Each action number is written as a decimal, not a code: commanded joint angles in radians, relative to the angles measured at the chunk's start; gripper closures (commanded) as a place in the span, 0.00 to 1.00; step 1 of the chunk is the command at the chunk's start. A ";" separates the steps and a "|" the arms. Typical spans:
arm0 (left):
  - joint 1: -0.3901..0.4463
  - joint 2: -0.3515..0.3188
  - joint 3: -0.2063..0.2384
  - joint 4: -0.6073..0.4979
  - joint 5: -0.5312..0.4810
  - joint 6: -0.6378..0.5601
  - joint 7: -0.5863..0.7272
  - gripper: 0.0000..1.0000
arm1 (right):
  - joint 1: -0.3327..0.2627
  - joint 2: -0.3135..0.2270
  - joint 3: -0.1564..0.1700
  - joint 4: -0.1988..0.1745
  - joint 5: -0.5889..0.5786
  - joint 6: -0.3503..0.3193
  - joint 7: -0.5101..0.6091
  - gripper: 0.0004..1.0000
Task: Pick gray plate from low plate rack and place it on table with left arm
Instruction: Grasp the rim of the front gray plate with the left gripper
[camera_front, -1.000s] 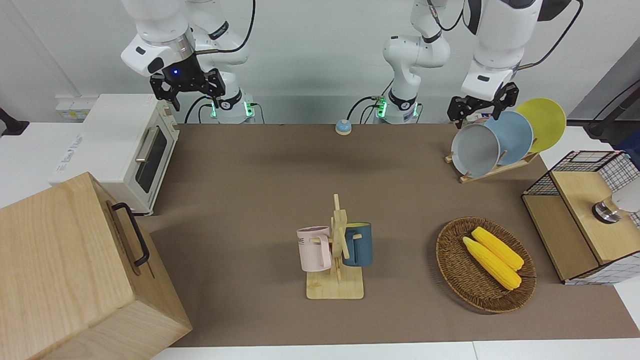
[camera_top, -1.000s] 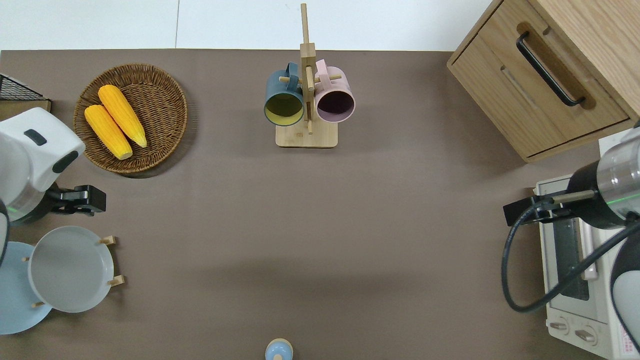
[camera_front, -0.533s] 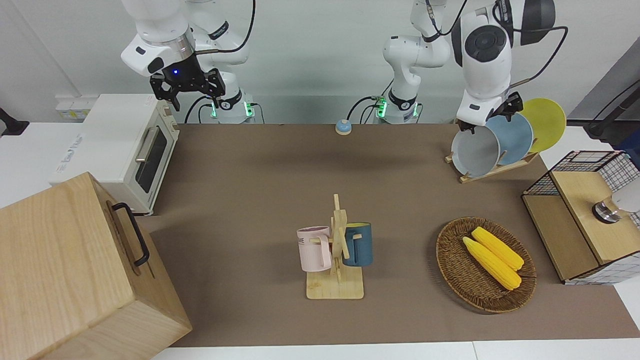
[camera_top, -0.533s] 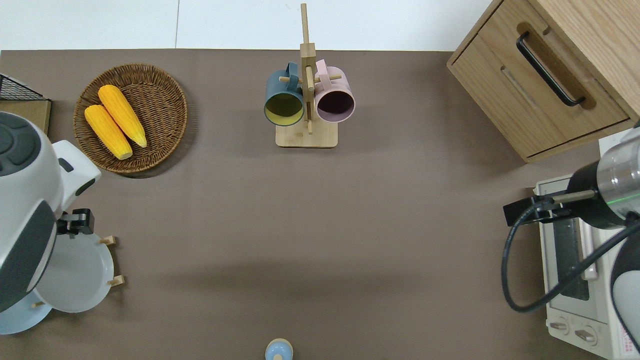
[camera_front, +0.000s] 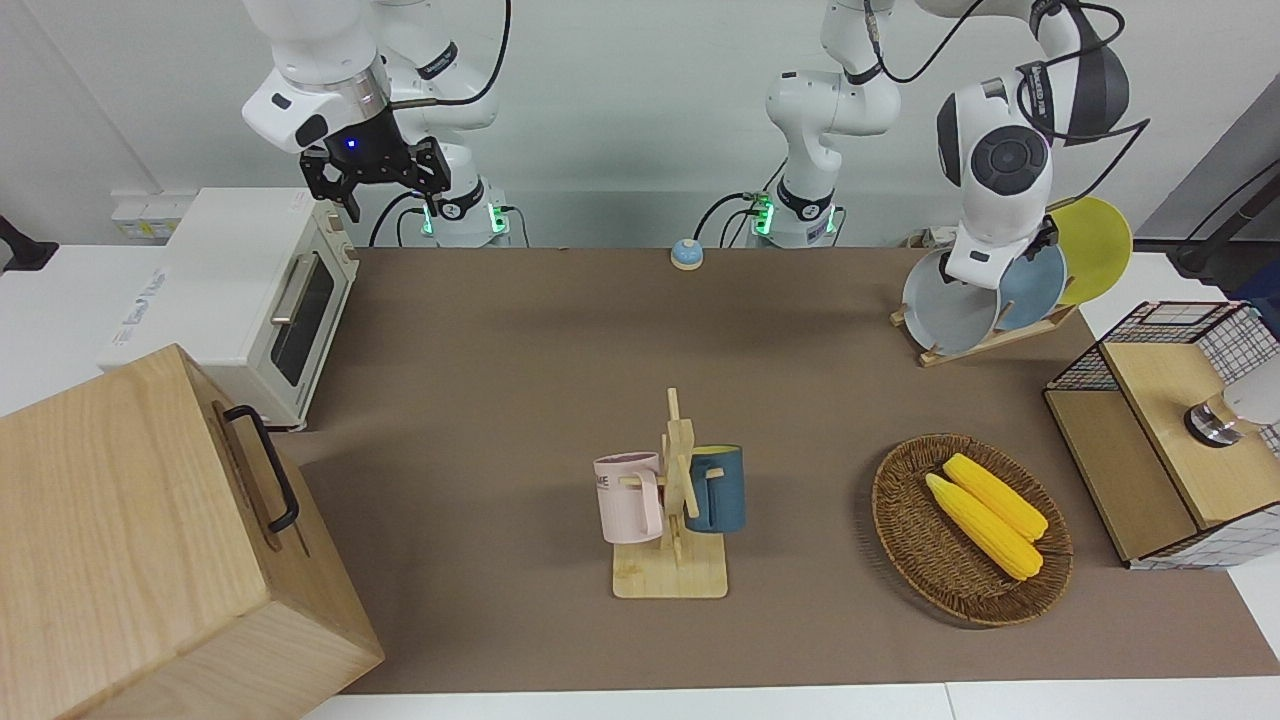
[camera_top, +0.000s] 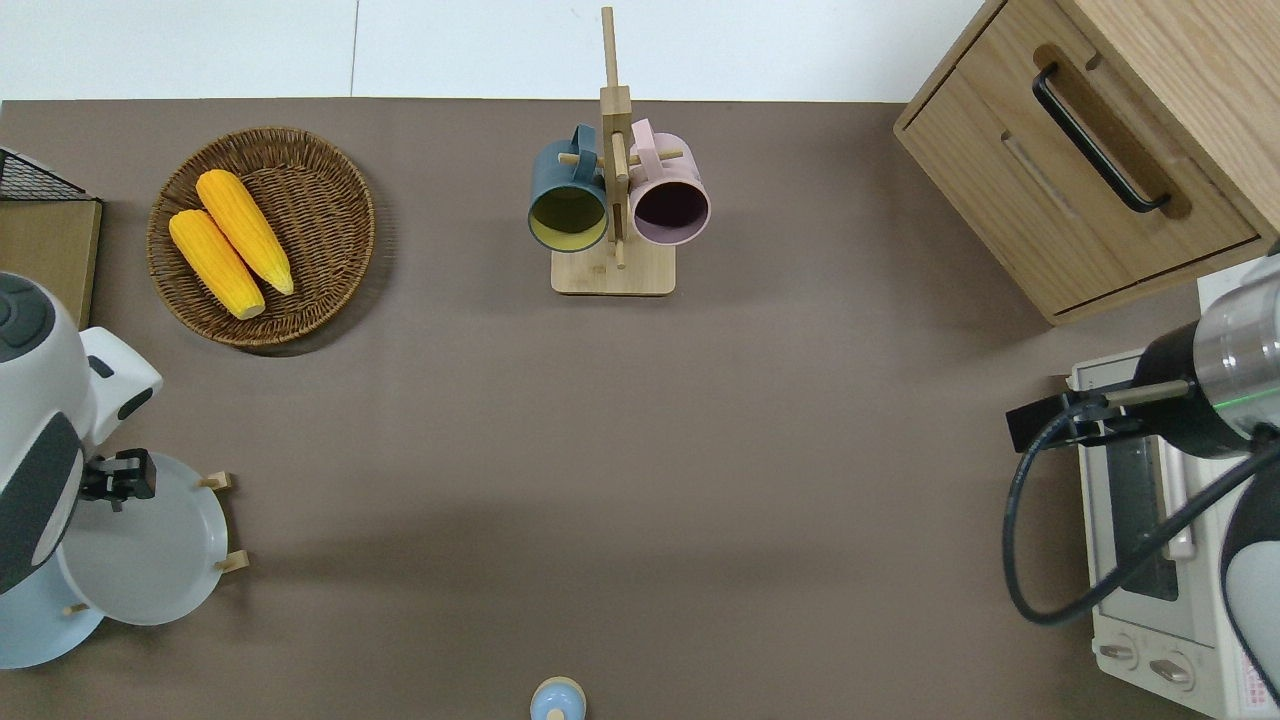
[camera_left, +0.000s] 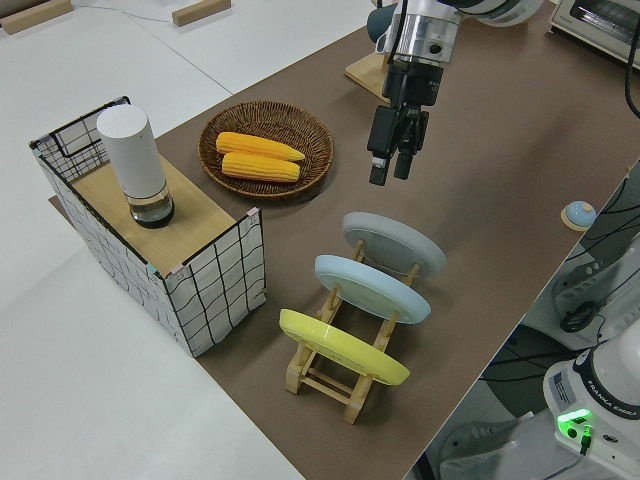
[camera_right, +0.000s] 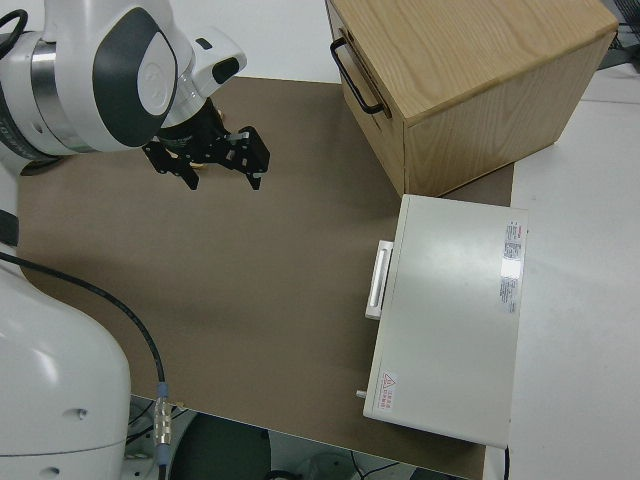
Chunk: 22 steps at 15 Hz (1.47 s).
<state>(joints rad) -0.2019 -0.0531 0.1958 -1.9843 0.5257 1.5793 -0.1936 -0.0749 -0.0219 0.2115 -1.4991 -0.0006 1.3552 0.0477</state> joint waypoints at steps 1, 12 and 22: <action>-0.002 0.006 0.047 -0.073 0.022 0.076 0.000 0.00 | -0.026 -0.004 0.020 0.007 0.004 -0.014 0.007 0.01; -0.001 0.047 0.068 -0.087 0.011 0.104 -0.013 0.98 | -0.026 -0.004 0.020 0.007 0.004 -0.014 0.007 0.01; -0.025 0.033 0.040 0.079 0.008 -0.060 0.011 1.00 | -0.025 -0.004 0.020 0.007 0.004 -0.014 0.007 0.01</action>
<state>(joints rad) -0.2047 -0.0150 0.2466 -1.9676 0.5254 1.6045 -0.1946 -0.0749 -0.0219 0.2115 -1.4991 -0.0006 1.3552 0.0478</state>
